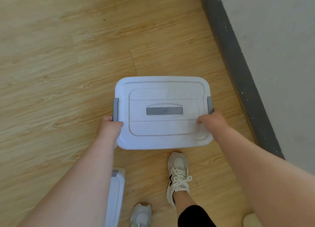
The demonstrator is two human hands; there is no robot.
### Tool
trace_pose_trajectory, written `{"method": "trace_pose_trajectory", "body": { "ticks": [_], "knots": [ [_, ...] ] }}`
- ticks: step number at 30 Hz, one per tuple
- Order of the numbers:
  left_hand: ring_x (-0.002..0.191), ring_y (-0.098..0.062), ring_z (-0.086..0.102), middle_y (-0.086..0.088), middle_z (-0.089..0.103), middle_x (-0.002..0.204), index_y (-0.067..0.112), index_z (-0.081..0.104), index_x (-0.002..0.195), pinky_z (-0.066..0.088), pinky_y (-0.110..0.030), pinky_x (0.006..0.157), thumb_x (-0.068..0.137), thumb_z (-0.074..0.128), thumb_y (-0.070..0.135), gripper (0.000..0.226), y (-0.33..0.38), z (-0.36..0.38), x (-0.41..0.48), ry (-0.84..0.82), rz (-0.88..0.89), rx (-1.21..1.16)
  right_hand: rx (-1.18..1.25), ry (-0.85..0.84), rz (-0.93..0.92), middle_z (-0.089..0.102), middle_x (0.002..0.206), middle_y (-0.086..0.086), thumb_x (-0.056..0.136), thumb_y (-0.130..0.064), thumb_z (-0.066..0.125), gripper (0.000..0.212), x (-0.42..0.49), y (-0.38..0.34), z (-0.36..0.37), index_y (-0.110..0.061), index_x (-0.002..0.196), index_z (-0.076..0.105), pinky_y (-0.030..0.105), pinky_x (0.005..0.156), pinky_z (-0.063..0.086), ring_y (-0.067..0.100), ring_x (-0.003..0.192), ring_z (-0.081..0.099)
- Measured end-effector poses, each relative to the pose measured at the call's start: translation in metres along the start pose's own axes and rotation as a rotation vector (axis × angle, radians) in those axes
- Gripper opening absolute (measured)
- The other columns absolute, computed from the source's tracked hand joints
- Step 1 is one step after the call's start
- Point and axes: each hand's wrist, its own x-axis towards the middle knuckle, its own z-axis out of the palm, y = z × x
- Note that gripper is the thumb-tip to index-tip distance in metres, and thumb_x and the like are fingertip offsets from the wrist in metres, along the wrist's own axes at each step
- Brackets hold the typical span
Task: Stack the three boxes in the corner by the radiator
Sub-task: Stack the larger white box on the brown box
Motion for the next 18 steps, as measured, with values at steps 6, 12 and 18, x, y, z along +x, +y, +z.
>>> {"method": "trace_pose_trajectory", "body": {
  "ticks": [6,12,18],
  "knots": [
    [0.091,-0.029,0.055,-0.013,0.054,0.105,0.008,0.043,0.127,0.046,-0.038,0.077,0.086,0.057,-0.001,0.044,0.016,-0.021,-0.061,-0.055,0.078,0.107,0.208,0.020,0.017,0.055,0.127,0.014,0.079,-0.002,0.064,0.063,-0.078,0.042,-0.034,-0.007,0.137,0.040,0.034,0.077,0.041,0.025,0.098,0.051],
    [0.093,-0.032,0.058,-0.018,0.058,0.114,0.010,0.045,0.123,0.050,-0.042,0.080,0.085,0.058,-0.002,0.041,0.016,-0.025,-0.128,-0.146,0.165,0.210,0.386,0.089,0.045,0.049,0.108,0.005,0.080,-0.003,0.064,0.064,-0.156,0.103,-0.074,-0.009,0.138,0.037,0.037,0.077,0.040,0.023,0.095,0.047],
    [0.090,-0.030,0.056,-0.013,0.055,0.107,0.011,0.043,0.126,0.047,-0.040,0.077,0.087,0.057,0.000,0.042,-0.010,-0.003,-0.195,-0.267,0.276,0.388,0.498,0.174,0.131,0.051,0.106,0.003,0.076,-0.006,0.070,0.065,-0.217,0.191,-0.106,-0.008,0.134,0.041,0.035,0.074,0.039,0.021,0.092,0.048]
  ]
}}
